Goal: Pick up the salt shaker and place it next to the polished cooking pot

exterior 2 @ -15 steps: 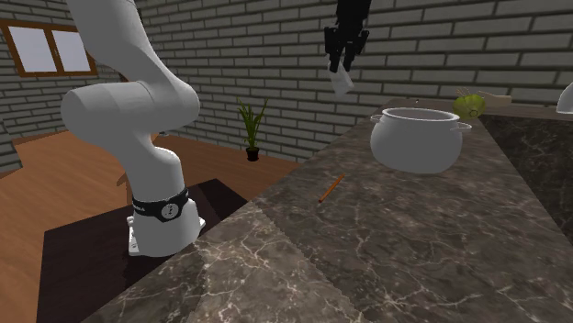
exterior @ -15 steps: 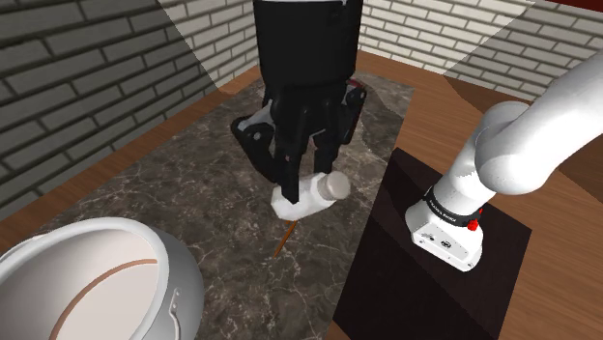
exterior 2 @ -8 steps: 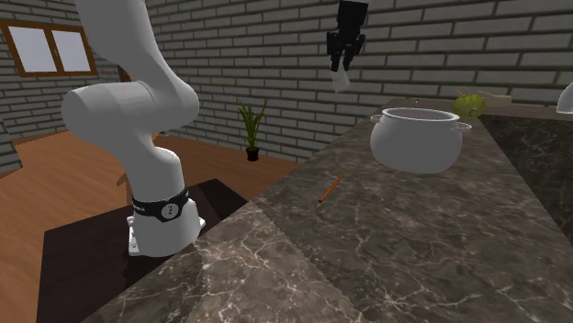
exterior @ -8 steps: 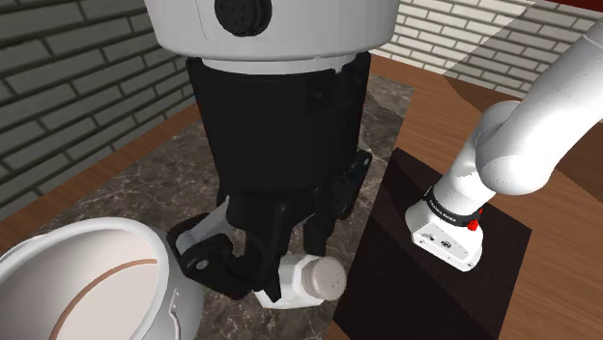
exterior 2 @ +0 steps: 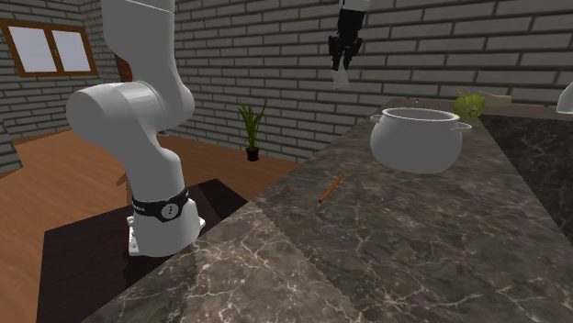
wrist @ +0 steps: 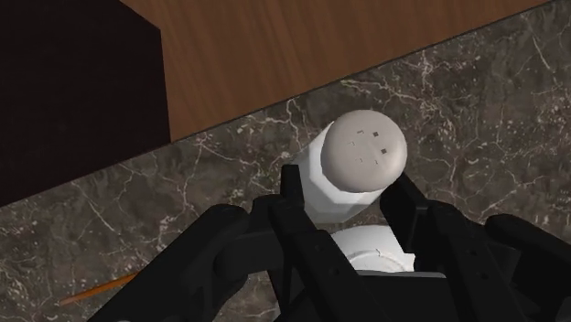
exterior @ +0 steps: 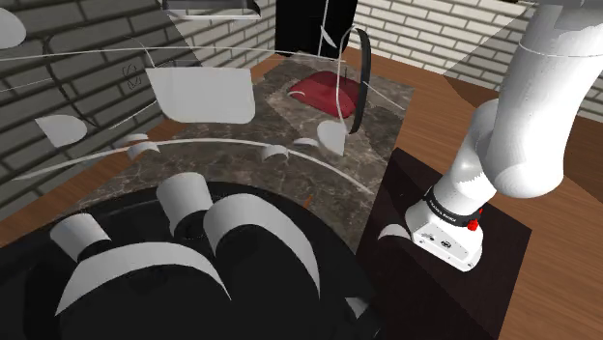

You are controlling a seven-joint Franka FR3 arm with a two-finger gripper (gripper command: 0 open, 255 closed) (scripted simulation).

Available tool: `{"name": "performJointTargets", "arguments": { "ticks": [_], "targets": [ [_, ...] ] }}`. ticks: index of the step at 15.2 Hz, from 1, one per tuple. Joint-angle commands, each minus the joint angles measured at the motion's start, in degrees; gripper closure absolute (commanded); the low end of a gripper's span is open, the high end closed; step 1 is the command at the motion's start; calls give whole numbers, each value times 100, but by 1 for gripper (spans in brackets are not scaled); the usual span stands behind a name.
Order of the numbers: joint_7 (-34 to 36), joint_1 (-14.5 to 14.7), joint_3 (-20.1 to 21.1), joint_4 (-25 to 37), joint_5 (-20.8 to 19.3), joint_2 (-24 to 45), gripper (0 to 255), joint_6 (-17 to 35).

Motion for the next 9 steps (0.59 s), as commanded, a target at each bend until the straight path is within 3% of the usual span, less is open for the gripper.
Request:
{"name": "performJointTargets", "arguments": {
  "ticks": [1,9],
  "targets": [
    [378,482,-79,432,-402,455,255,-94],
    [270,340,-104,-264,-343,390,255,538]
  ]
}}
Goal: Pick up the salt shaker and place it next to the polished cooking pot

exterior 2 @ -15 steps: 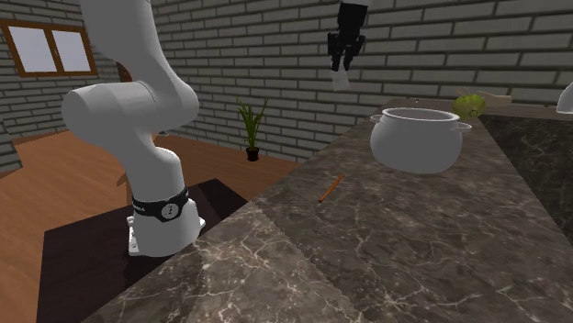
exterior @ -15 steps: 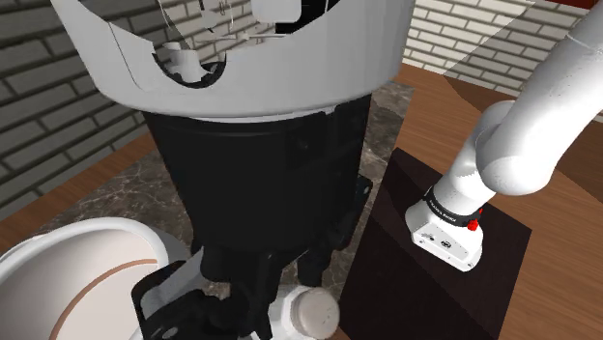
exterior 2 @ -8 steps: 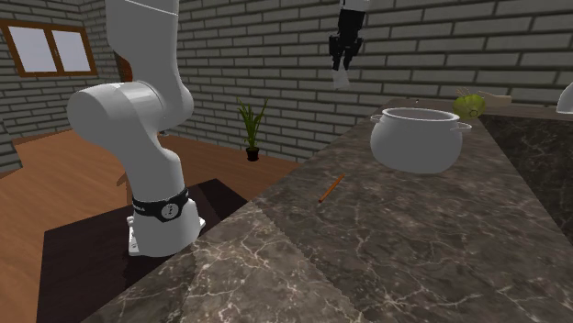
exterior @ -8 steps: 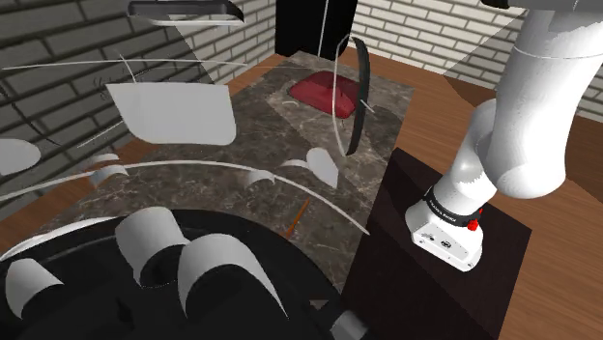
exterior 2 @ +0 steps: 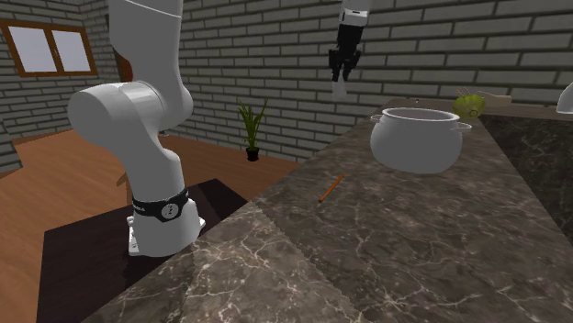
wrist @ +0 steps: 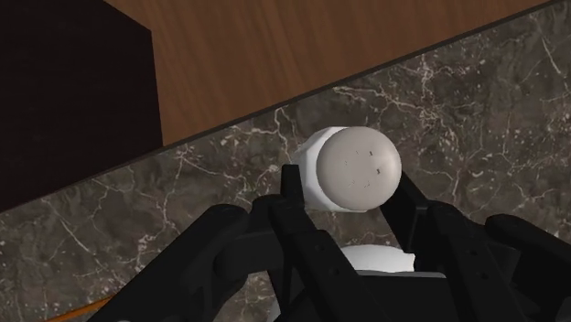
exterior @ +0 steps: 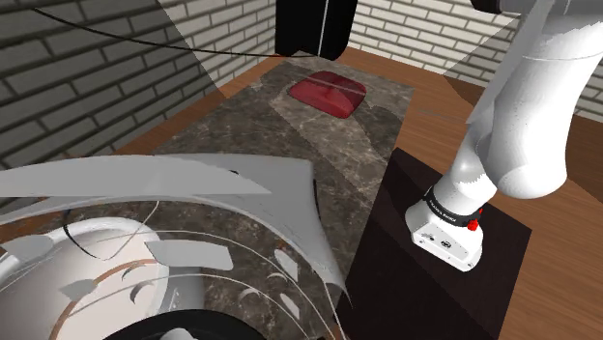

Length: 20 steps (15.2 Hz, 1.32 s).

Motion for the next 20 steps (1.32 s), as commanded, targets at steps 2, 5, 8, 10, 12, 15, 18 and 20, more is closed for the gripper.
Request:
{"name": "performJointTargets", "arguments": {
  "ticks": [2,5,8,10,12,15,18,20],
  "targets": [
    [-20,-32,-7,-243,-1,-1,255,238],
    [-38,-51,-24,-459,-18,18,255,461],
    [-47,-58,-46,-659,-48,53,255,679],
    [-50,-56,-66,-784,-75,84,255,821],
    [-49,-49,-88,-903,-107,120,255,962],
    [-41,-30,-129,-1071,-164,185,255,1170],
    [-27,0,-177,-1224,-232,262,255,1374],
    [-14,24,-213,-1320,-282,320,255,1508]
  ]
}}
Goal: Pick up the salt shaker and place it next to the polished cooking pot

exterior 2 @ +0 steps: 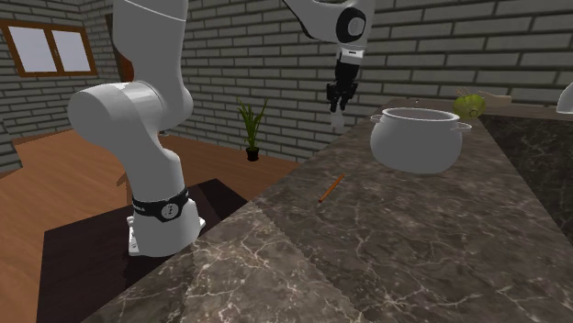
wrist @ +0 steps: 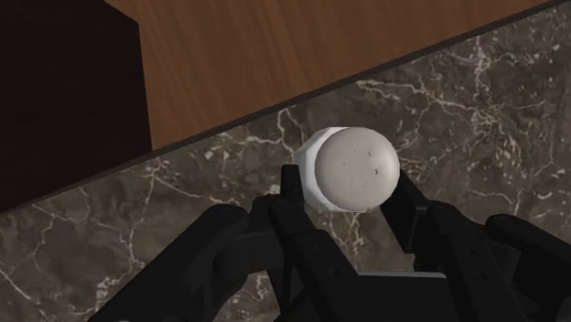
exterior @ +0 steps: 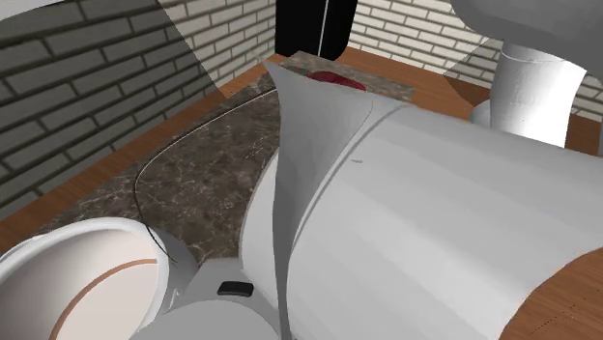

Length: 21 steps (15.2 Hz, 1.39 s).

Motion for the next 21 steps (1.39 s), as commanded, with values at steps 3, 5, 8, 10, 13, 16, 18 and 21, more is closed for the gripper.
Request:
{"name": "performJointTargets", "arguments": {
  "ticks": [3,5,8,10,13,16,18,21],
  "targets": [
    [38,63,-78,-179,-110,122,255,267],
    [56,97,-124,-260,-169,190,255,396],
    [88,153,-199,-371,-265,298,255,586],
    [111,195,-254,-439,-332,374,255,711],
    [148,262,-342,-530,-437,494,255,895],
    [165,295,-386,-568,-486,551,255,978],
    [165,295,-386,-568,-487,551,255,978],
    [165,295,-386,-568,-487,551,255,978]
  ]
}}
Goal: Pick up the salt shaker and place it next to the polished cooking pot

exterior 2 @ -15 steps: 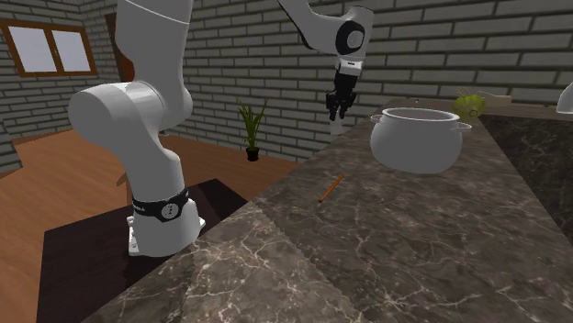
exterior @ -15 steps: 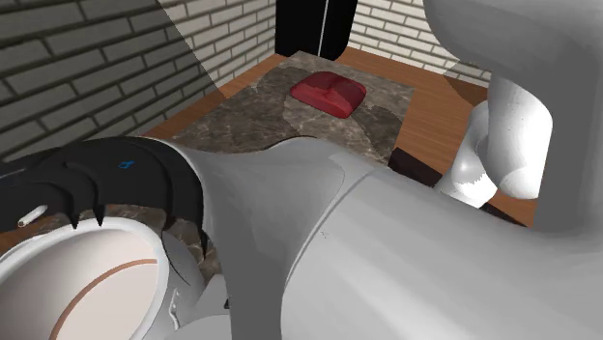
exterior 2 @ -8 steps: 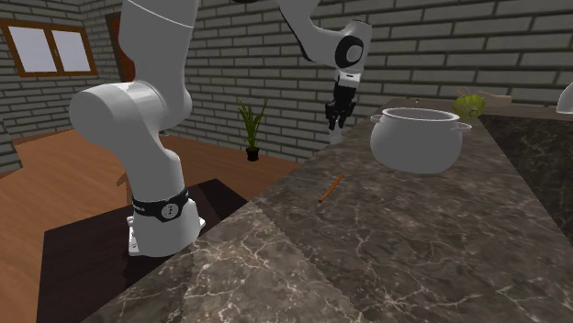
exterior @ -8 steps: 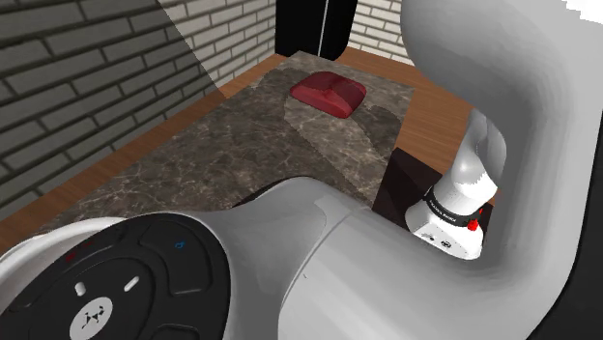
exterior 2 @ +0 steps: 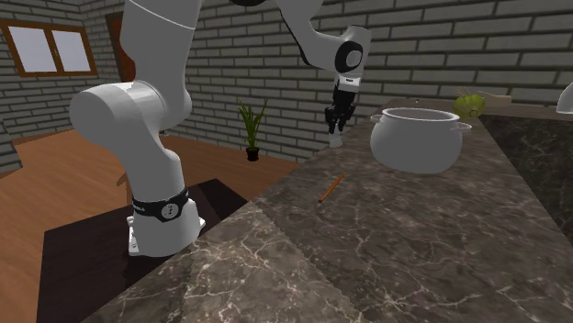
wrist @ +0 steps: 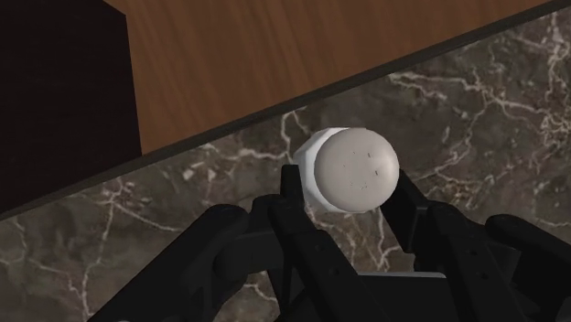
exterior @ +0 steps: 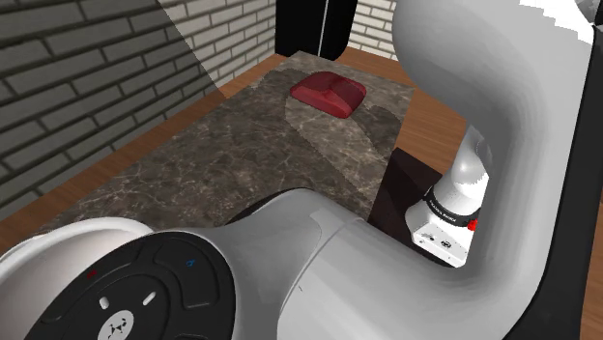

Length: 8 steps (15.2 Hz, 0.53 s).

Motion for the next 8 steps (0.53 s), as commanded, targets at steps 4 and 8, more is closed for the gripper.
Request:
{"name": "performJointTargets", "arguments": {
  "ticks": [4,8],
  "targets": [
    [0,0,0,0,0,0,0,1],
    [-60,-85,76,65,93,-105,0,-151]
  ]
}}
